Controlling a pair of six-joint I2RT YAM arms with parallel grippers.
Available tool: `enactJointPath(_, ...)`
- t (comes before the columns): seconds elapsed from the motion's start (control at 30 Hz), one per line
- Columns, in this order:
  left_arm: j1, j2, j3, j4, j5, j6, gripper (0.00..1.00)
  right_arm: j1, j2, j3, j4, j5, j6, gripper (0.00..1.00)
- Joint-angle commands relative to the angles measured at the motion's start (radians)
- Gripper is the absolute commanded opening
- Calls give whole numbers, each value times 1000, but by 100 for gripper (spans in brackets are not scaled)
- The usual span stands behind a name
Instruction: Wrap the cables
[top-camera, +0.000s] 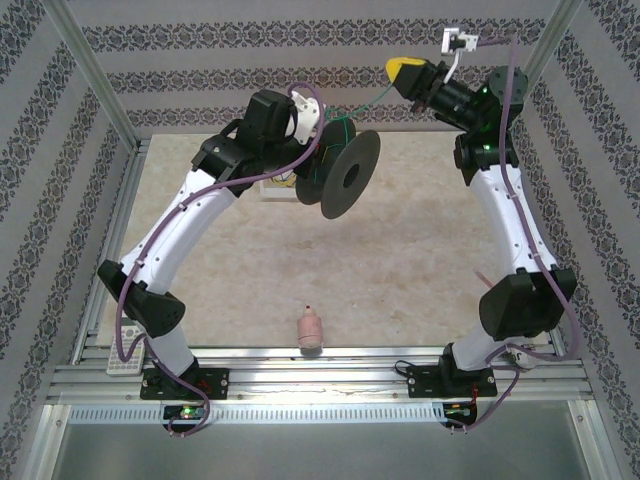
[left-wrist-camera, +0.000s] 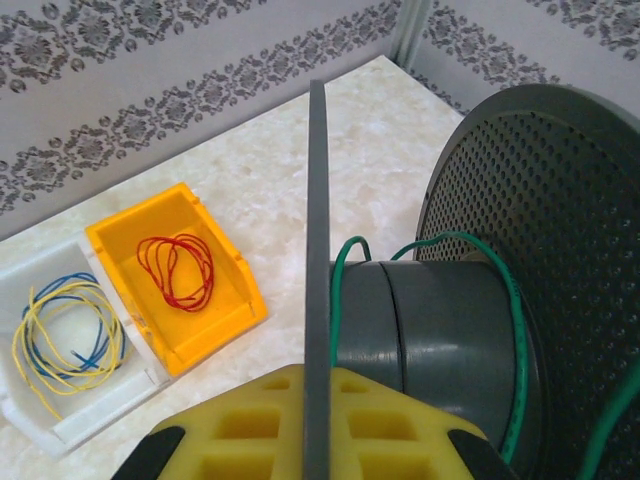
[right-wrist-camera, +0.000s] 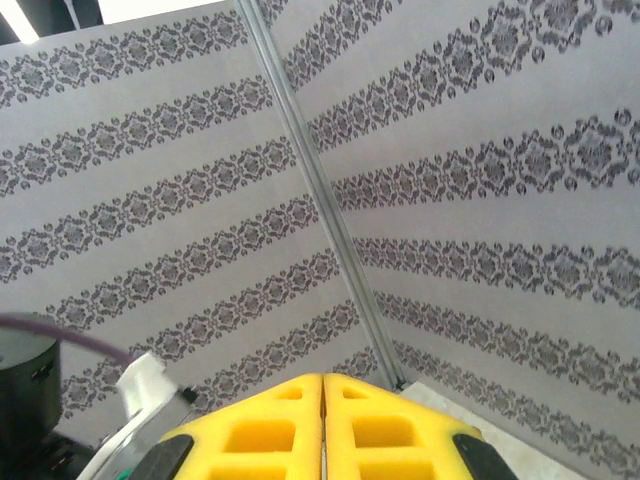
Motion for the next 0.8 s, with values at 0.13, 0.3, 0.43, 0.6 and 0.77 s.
enactJointPath(0.13, 14, 104, 183, -5, -122, -34, 0, 18, -244, -250, -15, -22, -46, 0)
enactJointPath(0.3, 13, 143, 195, -21, -77, -35, 0, -26, -321, -237, -46, -1, -47, 0)
enactJointPath(0.43, 11, 83, 73, 36, -36, -18, 0, -88, -284, -137, -52, -16, -37, 0)
enactJointPath(0.6, 11, -30, -101, 79, 4, 36, 0, -167, -167, -14, -25, -30, 1, 0)
enactJointPath(0.77, 10, -120, -206, 46, 67, 107, 0, -229, -32, 56, 53, -29, 90, 0)
